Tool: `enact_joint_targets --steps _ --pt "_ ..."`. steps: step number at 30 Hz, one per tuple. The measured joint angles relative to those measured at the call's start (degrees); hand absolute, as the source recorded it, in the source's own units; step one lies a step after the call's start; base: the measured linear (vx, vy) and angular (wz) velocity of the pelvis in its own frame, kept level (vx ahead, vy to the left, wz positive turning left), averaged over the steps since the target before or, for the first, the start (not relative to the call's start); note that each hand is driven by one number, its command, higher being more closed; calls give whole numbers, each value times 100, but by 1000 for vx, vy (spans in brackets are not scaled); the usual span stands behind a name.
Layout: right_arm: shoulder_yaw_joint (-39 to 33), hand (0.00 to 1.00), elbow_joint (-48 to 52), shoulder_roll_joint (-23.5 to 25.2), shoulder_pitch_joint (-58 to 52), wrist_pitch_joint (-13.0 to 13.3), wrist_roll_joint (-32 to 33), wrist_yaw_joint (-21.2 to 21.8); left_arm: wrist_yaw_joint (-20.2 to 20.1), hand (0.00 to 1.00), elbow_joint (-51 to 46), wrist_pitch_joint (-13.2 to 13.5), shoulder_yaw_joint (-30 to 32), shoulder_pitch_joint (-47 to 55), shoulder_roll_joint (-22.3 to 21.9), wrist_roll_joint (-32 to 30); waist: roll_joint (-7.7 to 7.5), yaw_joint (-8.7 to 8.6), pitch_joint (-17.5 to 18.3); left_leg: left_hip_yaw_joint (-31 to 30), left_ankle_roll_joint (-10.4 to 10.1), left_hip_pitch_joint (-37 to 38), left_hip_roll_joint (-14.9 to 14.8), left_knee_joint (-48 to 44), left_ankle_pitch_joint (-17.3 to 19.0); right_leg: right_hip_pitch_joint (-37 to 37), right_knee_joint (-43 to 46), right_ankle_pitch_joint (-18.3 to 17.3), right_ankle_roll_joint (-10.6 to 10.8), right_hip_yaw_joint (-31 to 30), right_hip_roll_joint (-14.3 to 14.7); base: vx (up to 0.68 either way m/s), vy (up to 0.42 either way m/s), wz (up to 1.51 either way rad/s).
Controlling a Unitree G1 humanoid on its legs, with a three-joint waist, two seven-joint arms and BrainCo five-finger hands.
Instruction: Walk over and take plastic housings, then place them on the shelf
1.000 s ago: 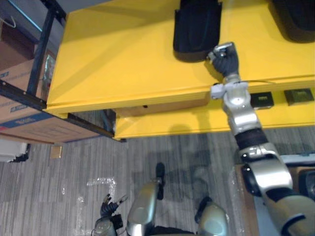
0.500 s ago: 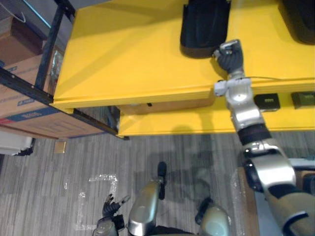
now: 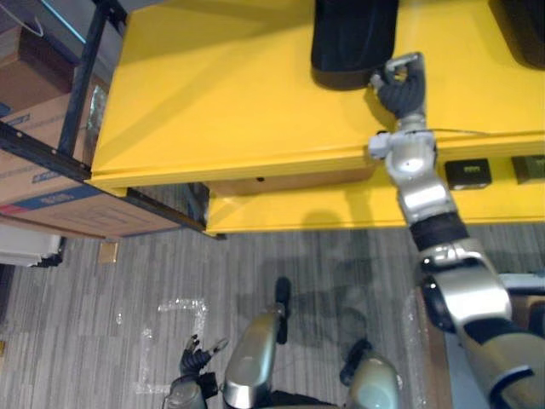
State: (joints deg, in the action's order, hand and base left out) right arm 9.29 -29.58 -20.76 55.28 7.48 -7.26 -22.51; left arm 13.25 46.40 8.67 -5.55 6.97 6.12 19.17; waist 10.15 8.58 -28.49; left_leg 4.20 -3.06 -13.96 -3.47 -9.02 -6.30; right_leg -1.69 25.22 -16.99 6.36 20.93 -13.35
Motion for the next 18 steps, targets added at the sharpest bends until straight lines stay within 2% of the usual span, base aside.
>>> enact_joint_targets --steps 3,4,8,11,14,16,18 --pt "318 0 1064 321 -226 -27 -161 38 2 0 20 64 -7 1 5 -5 -5 -66 1 151 -7 102 -59 80 -4 -1 -97 70 -7 -119 50 -2 -7 -25" --pt "475 0 1422 453 -325 -41 -303 123 3 0 19 112 -11 1 5 -10 -13 -141 4 163 -9 116 -60 91 -6 -1 -96 73 -4 -137 46 -10 0 -6" --pt "838 0 1613 738 -567 -11 -663 109 4 0 30 112 -14 25 9 -17 -54 -164 5 273 -34 334 -57 260 -41 72 -112 79 2 -231 36 -12 -9 -14" --pt "1124 0 1777 931 -756 139 -692 159 4 0 60 111 -38 48 11 -119 -88 -179 20 279 -58 394 -54 401 -94 64 -115 76 1 -235 39 0 0 0" --pt "1538 0 1824 1250 -793 165 -633 518 0 0 102 110 -170 110 16 -129 -91 -213 21 286 -60 446 -33 467 -124 74 -102 67 -3 -237 18 0 0 0" --pt "1903 0 1811 1493 -793 58 -532 838 -19 0 103 109 -206 169 11 -132 -100 -223 25 287 -60 481 -8 470 -124 94 -74 33 1 -234 -14 0 0 0" --pt "2252 0 1711 1722 -795 -165 -435 1164 -48 0 104 111 -205 207 12 -128 -113 -224 31 272 -60 492 22 471 -124 98 -22 -10 15 -216 -54 6 -10 6"
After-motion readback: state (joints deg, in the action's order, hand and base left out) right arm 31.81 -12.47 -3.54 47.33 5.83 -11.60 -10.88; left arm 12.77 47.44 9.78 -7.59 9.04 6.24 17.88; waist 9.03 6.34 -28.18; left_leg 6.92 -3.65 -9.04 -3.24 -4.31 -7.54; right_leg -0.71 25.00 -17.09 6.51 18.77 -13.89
